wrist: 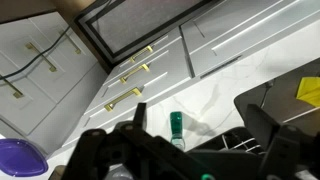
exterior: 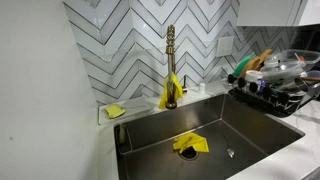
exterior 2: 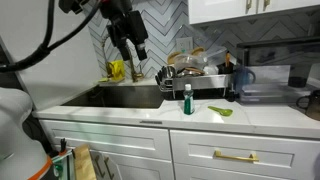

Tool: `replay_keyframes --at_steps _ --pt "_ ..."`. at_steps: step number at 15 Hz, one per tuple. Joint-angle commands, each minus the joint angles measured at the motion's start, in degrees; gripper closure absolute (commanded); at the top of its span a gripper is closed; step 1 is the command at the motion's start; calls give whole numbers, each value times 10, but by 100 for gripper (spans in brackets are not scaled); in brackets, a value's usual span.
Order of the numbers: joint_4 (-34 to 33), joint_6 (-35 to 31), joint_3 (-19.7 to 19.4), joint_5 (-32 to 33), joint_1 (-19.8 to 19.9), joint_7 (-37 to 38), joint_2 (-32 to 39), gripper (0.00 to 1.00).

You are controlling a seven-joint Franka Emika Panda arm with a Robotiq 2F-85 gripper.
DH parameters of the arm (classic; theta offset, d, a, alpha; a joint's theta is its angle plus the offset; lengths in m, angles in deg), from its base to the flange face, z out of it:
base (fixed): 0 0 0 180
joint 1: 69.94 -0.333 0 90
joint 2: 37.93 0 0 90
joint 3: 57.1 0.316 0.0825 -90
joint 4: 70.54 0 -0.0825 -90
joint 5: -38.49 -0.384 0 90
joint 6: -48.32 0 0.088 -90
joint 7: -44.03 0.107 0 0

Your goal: Put the bottle with green contents inside the metal cup in the drying rack, remove the metal cup from the drying rack and put it on the countertop

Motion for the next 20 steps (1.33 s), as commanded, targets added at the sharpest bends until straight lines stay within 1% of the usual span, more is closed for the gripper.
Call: replay_keyframes --at_steps 1,2,3,4,6,9,10,13,15,18,20 --pt "-1 1 -2 2 -4 2 0 0" --pt "-2 1 -2 2 -4 2 0 0" --pt "-7 -2 3 -3 3 30 18 0" --pt "-10 -29 15 2 19 84 47 0" --pt "-14 -86 20 2 25 139 95 0" --pt "-41 -139 36 1 44 223 176 0" --pt "-54 -147 42 -3 49 252 204 0" --pt "-94 -143 59 -3 64 340 272 0" --pt "-125 -124 64 -10 66 396 308 0" --pt "-162 -93 65 -36 61 471 348 0" --pt "-177 -84 64 -62 58 518 364 0"
